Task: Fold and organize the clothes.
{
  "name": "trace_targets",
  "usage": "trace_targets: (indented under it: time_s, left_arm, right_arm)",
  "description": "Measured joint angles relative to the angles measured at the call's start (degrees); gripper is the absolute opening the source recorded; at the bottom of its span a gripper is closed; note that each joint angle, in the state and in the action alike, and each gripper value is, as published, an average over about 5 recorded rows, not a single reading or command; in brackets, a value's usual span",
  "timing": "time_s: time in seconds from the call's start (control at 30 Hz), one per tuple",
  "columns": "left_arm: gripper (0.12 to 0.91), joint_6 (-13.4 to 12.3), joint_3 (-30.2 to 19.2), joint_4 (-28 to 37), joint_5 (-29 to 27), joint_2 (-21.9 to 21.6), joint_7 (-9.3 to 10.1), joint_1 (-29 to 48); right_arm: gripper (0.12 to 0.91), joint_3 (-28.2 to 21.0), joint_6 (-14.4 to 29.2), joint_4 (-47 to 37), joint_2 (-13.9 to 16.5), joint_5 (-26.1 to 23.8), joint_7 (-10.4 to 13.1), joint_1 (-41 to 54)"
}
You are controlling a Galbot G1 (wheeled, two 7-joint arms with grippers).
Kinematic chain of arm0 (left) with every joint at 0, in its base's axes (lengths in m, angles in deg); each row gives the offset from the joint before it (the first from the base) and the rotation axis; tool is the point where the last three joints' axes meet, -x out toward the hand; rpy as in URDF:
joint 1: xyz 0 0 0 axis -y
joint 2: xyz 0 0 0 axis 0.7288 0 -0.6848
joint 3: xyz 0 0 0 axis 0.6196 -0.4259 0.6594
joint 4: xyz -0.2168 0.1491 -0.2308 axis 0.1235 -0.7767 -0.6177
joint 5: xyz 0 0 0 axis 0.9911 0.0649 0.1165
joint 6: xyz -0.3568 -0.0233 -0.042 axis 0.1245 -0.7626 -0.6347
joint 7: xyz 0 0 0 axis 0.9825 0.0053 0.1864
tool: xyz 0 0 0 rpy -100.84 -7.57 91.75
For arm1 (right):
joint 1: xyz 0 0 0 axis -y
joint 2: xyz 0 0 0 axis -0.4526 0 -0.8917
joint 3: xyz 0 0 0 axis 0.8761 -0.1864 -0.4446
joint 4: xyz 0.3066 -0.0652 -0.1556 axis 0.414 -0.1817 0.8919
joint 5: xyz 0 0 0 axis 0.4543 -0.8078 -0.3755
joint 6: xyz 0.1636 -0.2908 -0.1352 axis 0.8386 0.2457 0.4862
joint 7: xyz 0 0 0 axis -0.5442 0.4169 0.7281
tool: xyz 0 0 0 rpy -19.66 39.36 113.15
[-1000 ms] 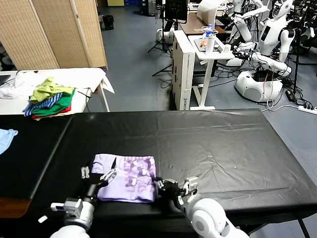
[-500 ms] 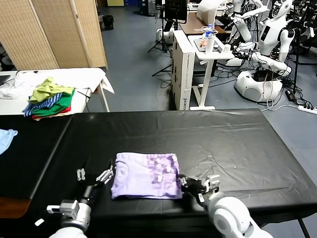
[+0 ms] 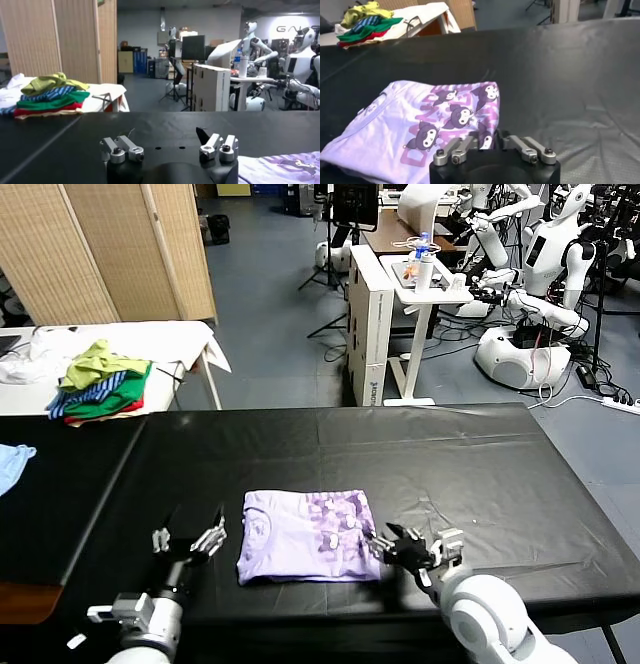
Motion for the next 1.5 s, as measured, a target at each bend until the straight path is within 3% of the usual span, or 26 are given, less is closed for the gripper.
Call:
trace_targets:
  time_s: [0.07, 0.17, 0.43, 0.67, 0.93, 1.17, 1.33, 1.5]
  left_arm:
    - [0.907, -0.6, 0.0, 0.0, 0.4, -0.3, 0.20, -0.2]
    - [0.907, -1.0, 0.0, -0.2, -0.3, -0.8, 0.66, -0.7]
    - [0.907, -1.8, 0.2, -1.9, 0.2, -2.1, 1.82, -4.2]
    - [0.907, -2.5, 0.9, -3.0, 1.0, -2.6, 1.93, -9.1]
    - [0.907, -2.2, 2.7, -5.2, 2.9, -4.0, 2.48, -14.8]
    - [0.907, 0.3, 3.9, -8.5, 5.1, -5.1, 5.13, -20.1]
    - [0.907, 1.9, 4.8, -11.1, 5.8, -6.3, 5.70, -23.0]
    - [0.907, 3.3, 5.1, -12.1, 5.8, -6.6, 6.04, -24.4]
  right_arm:
    - [0.839, 0.6, 0.3, 0.4, 0.4, -0.1, -0.2, -0.3]
    - [0.897, 1.6, 1.6, 1.0, 0.9, -1.1, -0.8, -0.9]
    - [0.907, 4.6, 10.0, 2.4, 2.8, -8.7, -5.5, -4.6]
    - [0.907, 7.8, 18.2, 4.5, 4.3, -10.3, -6.7, -11.1]
    - [0.907, 11.3, 27.0, 6.4, 4.3, -15.0, -5.1, -19.9]
    - [0.907, 14.2, 34.9, 7.9, 2.8, -21.7, -2.0, -29.2]
    - [0.907, 15.6, 36.8, 9.0, 2.2, -23.8, 0.8, -36.8]
    - [0.907, 16.7, 36.3, 10.8, 1.3, -23.9, 1.7, -42.7]
